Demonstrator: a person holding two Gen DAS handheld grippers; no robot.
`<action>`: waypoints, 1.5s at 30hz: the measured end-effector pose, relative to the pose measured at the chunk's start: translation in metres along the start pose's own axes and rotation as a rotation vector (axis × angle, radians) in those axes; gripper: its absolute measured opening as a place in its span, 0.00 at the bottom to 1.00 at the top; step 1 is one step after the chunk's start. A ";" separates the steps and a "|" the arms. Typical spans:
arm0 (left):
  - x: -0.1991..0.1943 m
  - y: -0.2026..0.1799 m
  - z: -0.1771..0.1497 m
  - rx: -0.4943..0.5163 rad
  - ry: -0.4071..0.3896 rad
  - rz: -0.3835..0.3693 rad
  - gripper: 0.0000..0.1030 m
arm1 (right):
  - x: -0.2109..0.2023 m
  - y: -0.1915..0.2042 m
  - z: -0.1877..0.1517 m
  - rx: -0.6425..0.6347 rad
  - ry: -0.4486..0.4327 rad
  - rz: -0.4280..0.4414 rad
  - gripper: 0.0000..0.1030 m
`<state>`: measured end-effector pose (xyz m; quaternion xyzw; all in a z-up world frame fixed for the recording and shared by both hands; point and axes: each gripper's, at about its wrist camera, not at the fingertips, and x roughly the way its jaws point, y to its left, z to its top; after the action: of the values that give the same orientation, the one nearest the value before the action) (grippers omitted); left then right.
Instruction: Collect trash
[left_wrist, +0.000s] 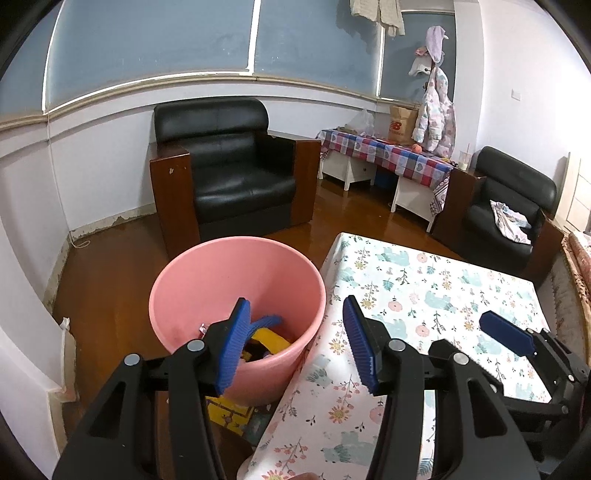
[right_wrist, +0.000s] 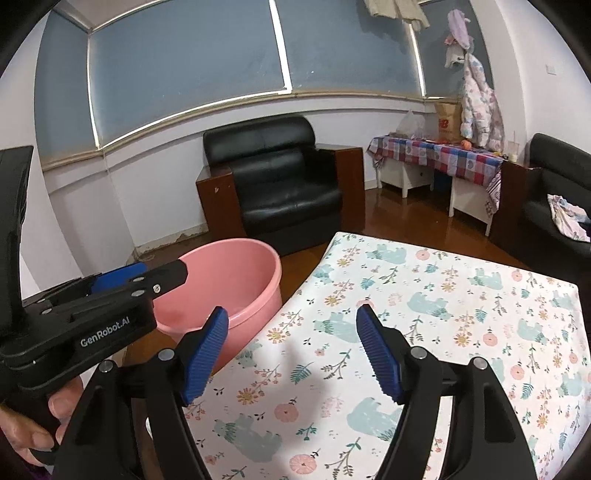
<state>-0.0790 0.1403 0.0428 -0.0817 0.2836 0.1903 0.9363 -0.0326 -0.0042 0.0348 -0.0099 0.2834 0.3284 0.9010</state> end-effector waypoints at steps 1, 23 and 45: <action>-0.001 -0.001 0.000 0.001 0.000 0.001 0.51 | -0.002 -0.001 -0.001 0.006 -0.001 0.000 0.69; -0.013 -0.029 -0.016 0.046 -0.025 0.013 0.51 | -0.019 -0.027 -0.014 0.091 0.008 -0.011 0.70; -0.007 -0.026 -0.017 0.029 -0.014 0.023 0.51 | -0.014 -0.025 -0.019 0.067 0.015 -0.037 0.70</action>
<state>-0.0821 0.1095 0.0336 -0.0638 0.2807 0.1977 0.9371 -0.0353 -0.0359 0.0219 0.0127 0.3007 0.3019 0.9046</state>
